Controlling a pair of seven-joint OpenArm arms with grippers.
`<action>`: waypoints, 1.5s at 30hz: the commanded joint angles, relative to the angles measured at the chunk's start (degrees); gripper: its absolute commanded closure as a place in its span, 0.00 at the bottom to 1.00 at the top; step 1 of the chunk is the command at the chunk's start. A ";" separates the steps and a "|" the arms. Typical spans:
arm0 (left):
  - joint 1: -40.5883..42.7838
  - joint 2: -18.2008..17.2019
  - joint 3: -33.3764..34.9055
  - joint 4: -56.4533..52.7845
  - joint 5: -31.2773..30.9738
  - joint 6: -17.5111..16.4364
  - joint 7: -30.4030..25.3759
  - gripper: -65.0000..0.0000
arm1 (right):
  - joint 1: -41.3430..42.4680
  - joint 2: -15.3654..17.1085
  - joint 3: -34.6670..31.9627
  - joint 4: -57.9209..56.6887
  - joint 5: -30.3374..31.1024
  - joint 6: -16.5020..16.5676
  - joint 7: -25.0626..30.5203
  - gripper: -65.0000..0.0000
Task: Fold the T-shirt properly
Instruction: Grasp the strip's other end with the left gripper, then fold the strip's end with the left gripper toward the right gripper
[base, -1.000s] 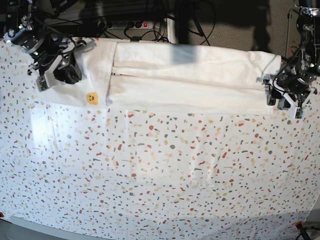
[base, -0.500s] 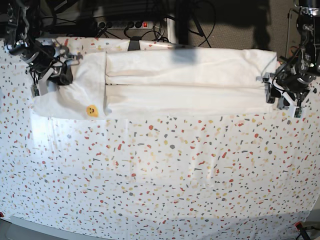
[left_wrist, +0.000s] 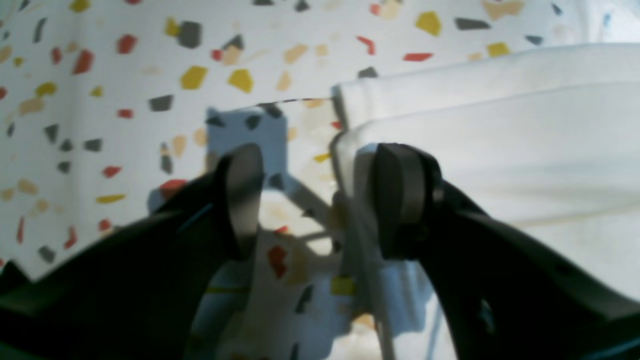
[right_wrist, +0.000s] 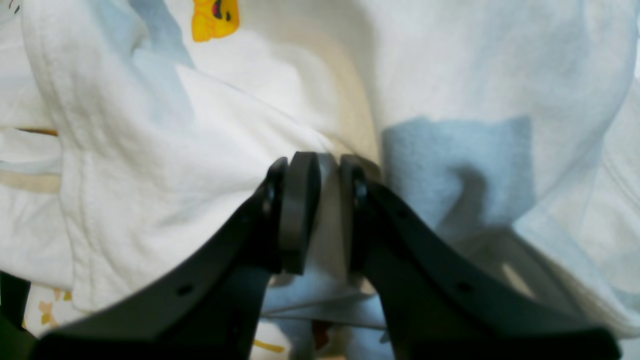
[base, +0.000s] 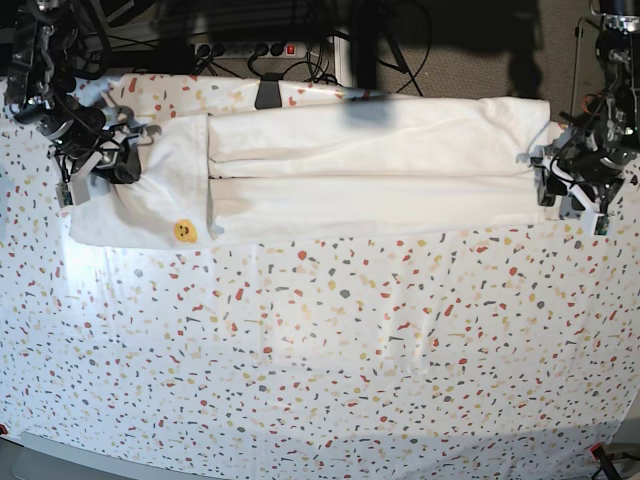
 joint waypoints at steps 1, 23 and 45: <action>-0.57 -1.14 -1.05 1.07 -1.46 0.20 0.48 0.47 | 0.48 1.16 0.66 0.72 0.26 -0.11 0.70 0.81; 5.79 -0.92 -2.19 0.98 -21.59 -9.49 9.77 0.47 | 0.48 1.14 0.66 0.70 -0.11 -0.11 0.70 0.81; 5.77 2.21 -2.10 0.98 -16.55 -9.79 -2.95 1.00 | 0.48 1.16 0.66 0.74 -0.07 0.76 0.72 0.81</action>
